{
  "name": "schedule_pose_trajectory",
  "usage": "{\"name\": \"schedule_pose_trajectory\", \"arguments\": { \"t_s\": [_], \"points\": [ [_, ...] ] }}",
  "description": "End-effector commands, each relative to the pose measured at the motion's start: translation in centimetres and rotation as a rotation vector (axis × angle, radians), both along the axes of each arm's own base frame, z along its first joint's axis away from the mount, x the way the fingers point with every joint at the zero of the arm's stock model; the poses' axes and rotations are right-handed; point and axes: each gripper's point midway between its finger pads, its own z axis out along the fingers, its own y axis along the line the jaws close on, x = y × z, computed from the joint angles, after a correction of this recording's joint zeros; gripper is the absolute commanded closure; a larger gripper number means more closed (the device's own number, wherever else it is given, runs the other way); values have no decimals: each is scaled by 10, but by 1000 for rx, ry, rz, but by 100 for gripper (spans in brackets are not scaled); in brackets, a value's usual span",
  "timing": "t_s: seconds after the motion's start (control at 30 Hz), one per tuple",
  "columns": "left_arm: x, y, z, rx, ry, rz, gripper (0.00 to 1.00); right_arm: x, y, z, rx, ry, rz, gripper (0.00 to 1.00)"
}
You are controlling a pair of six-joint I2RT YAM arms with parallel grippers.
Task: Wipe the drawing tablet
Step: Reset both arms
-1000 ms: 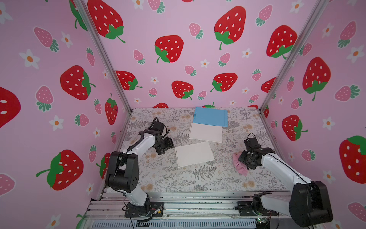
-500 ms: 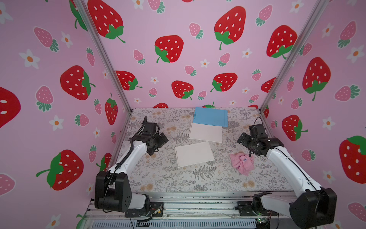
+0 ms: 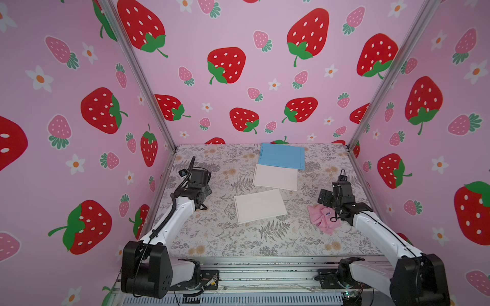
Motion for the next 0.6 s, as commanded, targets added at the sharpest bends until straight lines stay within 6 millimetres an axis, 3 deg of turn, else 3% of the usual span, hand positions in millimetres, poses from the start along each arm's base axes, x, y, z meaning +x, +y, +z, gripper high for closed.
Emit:
{"name": "schedule_pose_trajectory", "arguments": {
  "t_s": [0.0, 0.17, 0.27, 0.4, 0.5, 0.57],
  "points": [
    [20, 11, 6, 191, -49, -106, 1, 32, 11, 6, 8, -103, 94, 1],
    [40, 11, -28, 178, -71, -195, 0, 54, 11, -18, 43, -146, 120, 1],
    [53, 17, -46, 117, -92, -190, 0, 75, 9, -21, 39, -168, 140, 1],
    [80, 20, -45, 92, -174, -222, 0, 101, 3, -20, 65, -215, 178, 1],
    [90, 22, -53, 16, -180, -221, 1, 113, -5, -23, 101, -233, 190, 1],
    [91, 7, -53, 25, -202, -309, 1, 112, -3, -27, 144, -235, 217, 1]
  ]
}}
